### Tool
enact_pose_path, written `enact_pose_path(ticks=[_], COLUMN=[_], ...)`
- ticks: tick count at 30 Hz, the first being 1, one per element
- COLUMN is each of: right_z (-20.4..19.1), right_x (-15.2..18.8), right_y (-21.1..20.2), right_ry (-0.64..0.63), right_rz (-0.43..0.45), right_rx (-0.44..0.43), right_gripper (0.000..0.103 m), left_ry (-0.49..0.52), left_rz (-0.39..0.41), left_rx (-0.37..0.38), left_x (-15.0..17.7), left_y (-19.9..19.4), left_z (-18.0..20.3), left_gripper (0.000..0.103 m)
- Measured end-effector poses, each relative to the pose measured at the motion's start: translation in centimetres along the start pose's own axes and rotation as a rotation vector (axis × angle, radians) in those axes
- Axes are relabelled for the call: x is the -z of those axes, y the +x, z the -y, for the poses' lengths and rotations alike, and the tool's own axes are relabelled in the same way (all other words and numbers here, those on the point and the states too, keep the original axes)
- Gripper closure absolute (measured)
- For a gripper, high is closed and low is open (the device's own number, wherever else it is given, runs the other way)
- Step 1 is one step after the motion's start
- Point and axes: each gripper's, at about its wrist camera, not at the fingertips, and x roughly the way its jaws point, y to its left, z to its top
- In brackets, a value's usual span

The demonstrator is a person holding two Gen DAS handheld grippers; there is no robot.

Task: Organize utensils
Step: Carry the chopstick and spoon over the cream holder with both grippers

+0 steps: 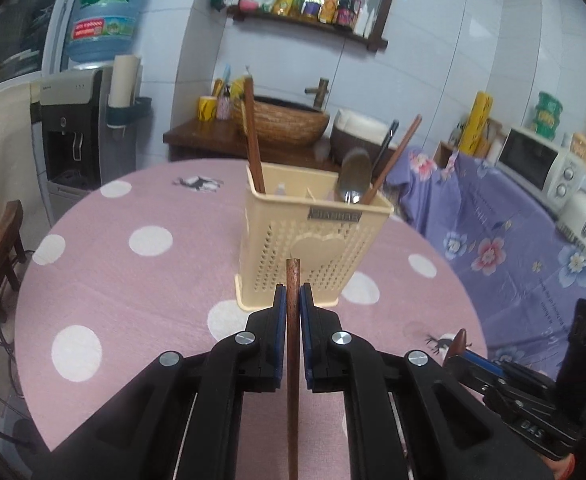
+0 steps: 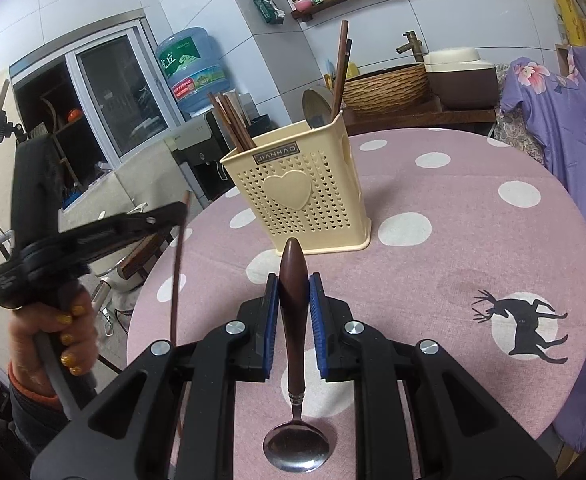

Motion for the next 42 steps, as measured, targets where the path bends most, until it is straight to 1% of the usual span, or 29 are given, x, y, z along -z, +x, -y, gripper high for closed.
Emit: enact_pose_path(ticks=[6, 13, 22, 33, 42], right_z=[-0.7, -1.3, -1.7, -2.5, -2.5], right_x=[-0.8, -1.8, -2.4, -3.2, -3.8], right_y=[-0.2, -0.3, -0.2, -0.4, -0.4], right_ry=[-0.015, -0.026, -0.044, -0.084, -0.093], right_rz=[0.023, 0.042, 0.045, 0.047, 0.046], right_rx=[0.005, 0.015, 0.032, 0.034, 0.038], right_gripper=[0.087, 0.087, 0.087, 0.087, 0.087], left_ry=[-0.036, -0.029, -0.022, 0.007, 0.032], left_rz=[0.067, 0.129, 0.134, 0.17, 0.181], left_rx=[0.029, 0.033, 0.04, 0.045, 0.049], left_x=[-1.4, -2.7, -3.2, -3.8, -4.5], left_y=[-2.4, -3.7, -3.2, -4.0, -3.9], left_z=[-1.4, -1.6, -1.6, -1.2, -0.7], left_gripper=[0.095, 0.095, 0.095, 0.095, 0.095])
